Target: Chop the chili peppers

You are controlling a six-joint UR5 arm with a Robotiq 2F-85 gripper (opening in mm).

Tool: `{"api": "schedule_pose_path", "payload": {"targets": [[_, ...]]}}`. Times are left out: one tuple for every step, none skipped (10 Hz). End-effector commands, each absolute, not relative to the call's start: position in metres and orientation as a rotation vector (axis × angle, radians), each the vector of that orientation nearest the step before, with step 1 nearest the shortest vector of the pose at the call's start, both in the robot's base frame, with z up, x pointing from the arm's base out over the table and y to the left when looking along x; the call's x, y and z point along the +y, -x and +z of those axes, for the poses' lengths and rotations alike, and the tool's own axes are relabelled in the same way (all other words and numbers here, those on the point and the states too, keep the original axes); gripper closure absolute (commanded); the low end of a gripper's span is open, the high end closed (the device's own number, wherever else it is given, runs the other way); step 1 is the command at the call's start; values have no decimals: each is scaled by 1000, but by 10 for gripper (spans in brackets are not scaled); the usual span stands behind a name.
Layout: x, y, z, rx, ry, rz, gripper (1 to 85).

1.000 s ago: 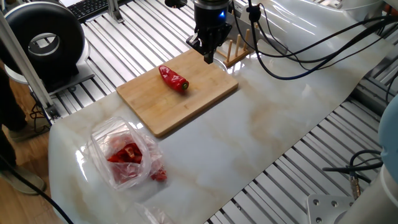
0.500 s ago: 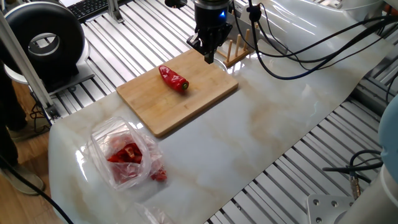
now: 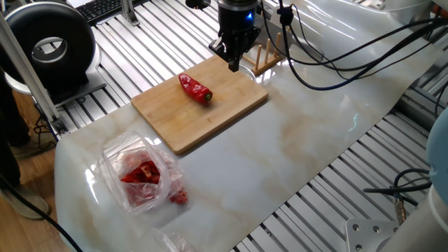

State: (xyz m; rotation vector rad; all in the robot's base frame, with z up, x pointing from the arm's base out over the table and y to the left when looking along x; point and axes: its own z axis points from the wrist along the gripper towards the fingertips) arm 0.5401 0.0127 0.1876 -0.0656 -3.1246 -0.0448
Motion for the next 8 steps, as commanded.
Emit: {"api": "schedule_pose_path", "payload": {"targets": [[16, -543, 189, -3135, 93, -66, 843], [17, -543, 189, -3132, 97, -71, 843], [18, -542, 189, -3128, 107, -73, 843], [19, -542, 190, -3128, 116, -78, 843], [23, -541, 191, -3128, 119, -92, 843], [26, -541, 192, -3124, 128, -99, 843], [25, -538, 193, -3116, 127, -79, 843], [21, -536, 194, -3110, 118, -57, 843]]}}
